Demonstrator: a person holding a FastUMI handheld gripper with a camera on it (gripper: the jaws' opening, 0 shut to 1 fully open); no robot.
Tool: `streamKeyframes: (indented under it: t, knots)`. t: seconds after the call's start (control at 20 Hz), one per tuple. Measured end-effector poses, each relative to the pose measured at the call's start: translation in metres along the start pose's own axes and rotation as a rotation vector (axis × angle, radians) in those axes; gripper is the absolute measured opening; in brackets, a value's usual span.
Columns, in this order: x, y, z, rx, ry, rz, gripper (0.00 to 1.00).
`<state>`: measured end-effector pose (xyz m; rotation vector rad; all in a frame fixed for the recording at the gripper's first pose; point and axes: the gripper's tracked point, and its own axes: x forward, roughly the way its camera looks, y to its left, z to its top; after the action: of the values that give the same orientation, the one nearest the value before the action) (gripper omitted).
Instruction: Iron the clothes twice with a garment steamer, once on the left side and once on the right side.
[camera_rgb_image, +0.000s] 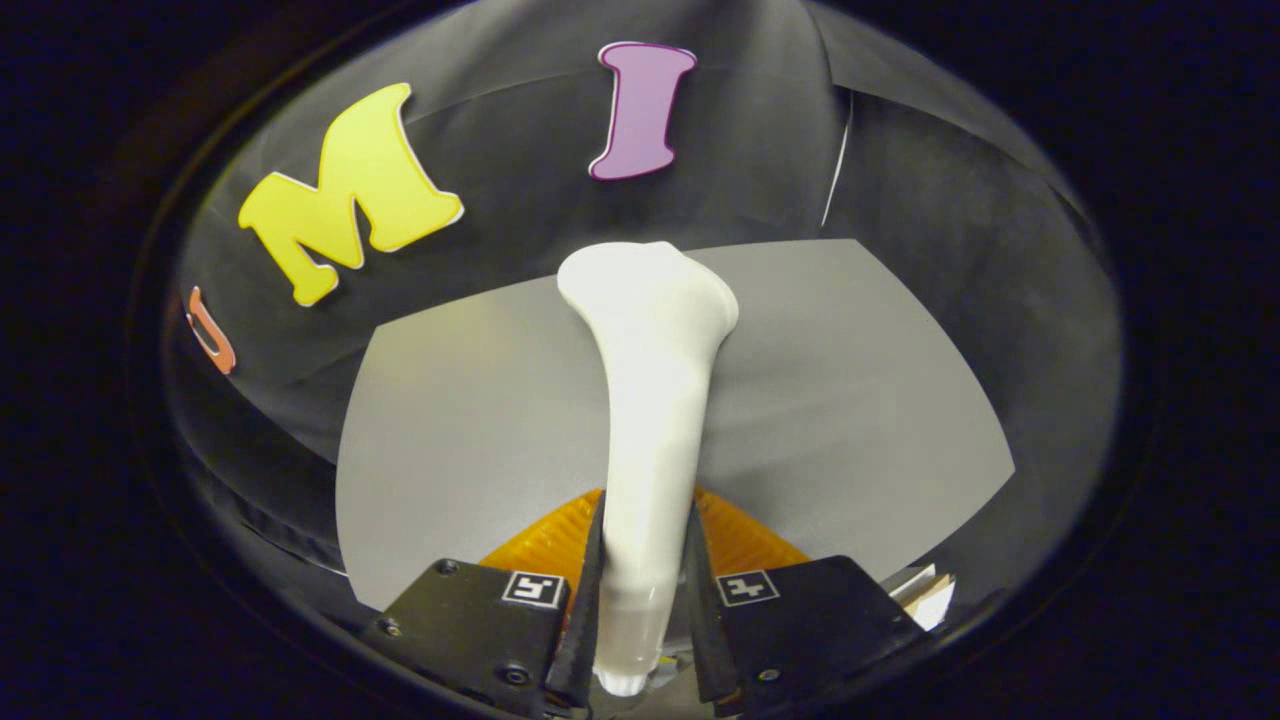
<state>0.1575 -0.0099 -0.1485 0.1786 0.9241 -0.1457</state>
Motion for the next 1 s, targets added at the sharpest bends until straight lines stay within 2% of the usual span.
streamKeyframes:
  t: [0.2,0.55,1.0]
  knots:
    - [-0.012,0.008,0.004,-0.012,-0.096,0.056,0.36]
    - [-0.045,0.007,0.004,-0.006,-0.206,0.098,0.35]
    - [-0.083,0.004,0.0,0.05,-0.341,0.218,0.34]
